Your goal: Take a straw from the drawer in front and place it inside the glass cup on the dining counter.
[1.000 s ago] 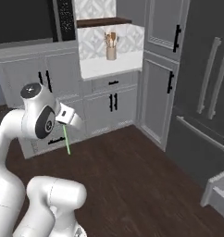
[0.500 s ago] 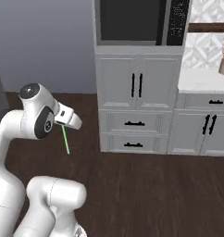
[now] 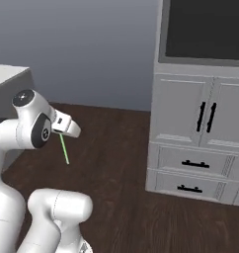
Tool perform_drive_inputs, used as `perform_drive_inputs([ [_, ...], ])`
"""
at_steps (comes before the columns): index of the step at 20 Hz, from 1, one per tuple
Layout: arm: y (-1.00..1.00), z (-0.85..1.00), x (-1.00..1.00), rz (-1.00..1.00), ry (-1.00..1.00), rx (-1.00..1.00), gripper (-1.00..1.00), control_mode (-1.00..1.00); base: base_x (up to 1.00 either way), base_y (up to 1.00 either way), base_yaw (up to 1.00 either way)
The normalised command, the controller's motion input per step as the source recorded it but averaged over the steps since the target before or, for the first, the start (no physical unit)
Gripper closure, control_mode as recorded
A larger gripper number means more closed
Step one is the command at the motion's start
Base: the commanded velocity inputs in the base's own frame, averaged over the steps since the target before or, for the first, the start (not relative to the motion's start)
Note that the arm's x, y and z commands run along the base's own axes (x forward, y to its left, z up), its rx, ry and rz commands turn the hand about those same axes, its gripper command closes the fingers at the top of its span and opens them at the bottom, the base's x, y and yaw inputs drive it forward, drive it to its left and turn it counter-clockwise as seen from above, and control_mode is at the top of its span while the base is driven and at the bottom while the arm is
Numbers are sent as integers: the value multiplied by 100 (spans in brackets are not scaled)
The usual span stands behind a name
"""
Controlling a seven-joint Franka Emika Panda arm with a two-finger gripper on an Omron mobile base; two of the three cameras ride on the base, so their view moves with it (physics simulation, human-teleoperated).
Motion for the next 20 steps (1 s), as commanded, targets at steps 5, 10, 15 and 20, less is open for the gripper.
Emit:
perform_drive_inputs([
  [5, 0, 0, 0, 0, 0, 0, 100, 100, 100, 84, 0],
  [10, 0, 0, 0, 0, 0, 0, 100, 100, 100, 66, -8],
  [15, 0, 0, 0, 0, 0, 0, 100, 100, 100, 44, -12],
  [20, 0, 0, 0, 0, 0, 0, 100, 100, 100, 38, -11],
])
